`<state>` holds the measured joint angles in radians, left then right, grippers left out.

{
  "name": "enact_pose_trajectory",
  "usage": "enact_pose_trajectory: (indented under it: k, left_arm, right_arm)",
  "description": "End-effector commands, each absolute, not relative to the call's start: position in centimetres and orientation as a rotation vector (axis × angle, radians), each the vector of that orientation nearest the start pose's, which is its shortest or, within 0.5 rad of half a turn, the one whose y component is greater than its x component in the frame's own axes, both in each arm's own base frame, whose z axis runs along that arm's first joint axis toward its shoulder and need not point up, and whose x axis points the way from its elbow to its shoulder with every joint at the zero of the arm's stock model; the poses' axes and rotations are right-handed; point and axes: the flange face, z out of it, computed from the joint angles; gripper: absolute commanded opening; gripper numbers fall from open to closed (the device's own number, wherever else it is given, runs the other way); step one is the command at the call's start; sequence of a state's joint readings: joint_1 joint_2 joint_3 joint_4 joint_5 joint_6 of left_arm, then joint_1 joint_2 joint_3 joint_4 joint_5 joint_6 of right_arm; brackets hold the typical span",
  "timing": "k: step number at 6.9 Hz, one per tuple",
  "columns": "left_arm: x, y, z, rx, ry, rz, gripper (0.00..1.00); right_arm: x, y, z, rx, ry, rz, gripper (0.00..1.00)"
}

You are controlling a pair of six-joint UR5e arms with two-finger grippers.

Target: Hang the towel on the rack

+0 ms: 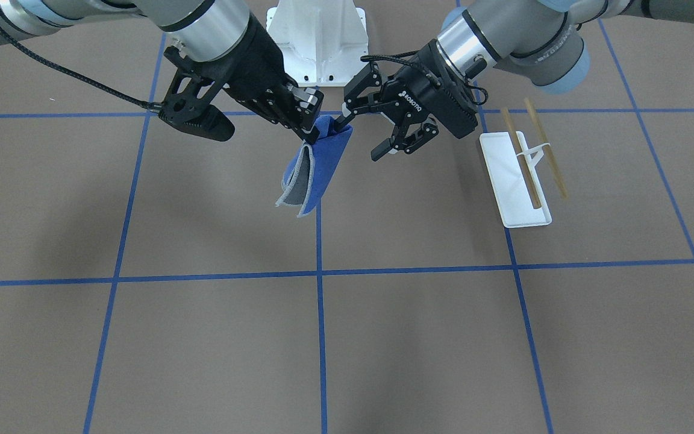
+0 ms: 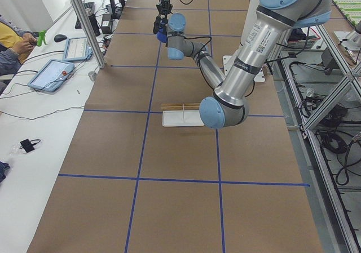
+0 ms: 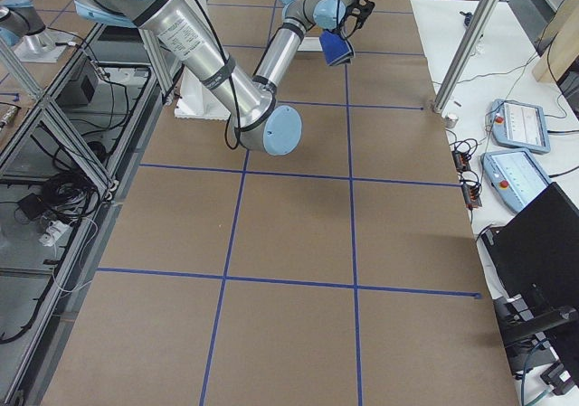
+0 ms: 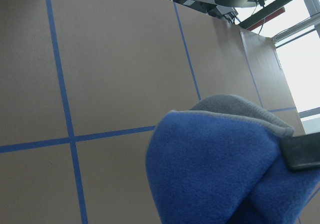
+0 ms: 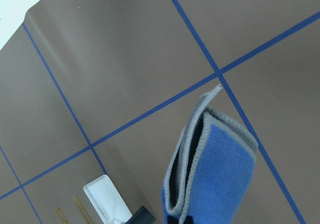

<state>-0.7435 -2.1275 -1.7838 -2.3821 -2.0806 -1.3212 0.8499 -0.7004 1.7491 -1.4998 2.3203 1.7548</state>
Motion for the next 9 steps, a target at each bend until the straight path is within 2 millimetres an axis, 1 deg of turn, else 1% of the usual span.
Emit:
enact_pose_trajectory:
  k: [1,3,5,6,7,9]
  left_arm:
    - [37.85,-46.25,14.91,0.379,1.535,0.012,0.6]
    - [37.81,-46.21,14.85,0.363,1.541,-0.006,0.45]
    - [37.67,-46.09,14.6,0.369,1.549,-0.001,0.44]
    - [37.62,-46.04,14.64,0.353,1.565,-0.02,0.19]
    - [37.56,-45.99,14.58,0.351,1.572,-0.023,0.0]
    - [37.56,-45.99,14.58,0.352,1.572,-0.021,0.0]
  right_arm:
    - [-36.61,-51.55,3.74,-0.286,-1.23,0.475,0.0]
    - [-36.65,-51.42,3.69,-0.288,-1.232,0.47,0.0]
    - [-37.1,-51.06,3.57,-0.292,-1.232,0.46,0.0]
    - [-37.41,-50.84,3.58,-0.293,-1.231,0.454,0.0]
    - [-37.45,-50.88,3.56,-0.29,-1.237,0.45,0.0]
    - [-37.43,-50.86,3.55,-0.287,-1.243,0.448,0.0]
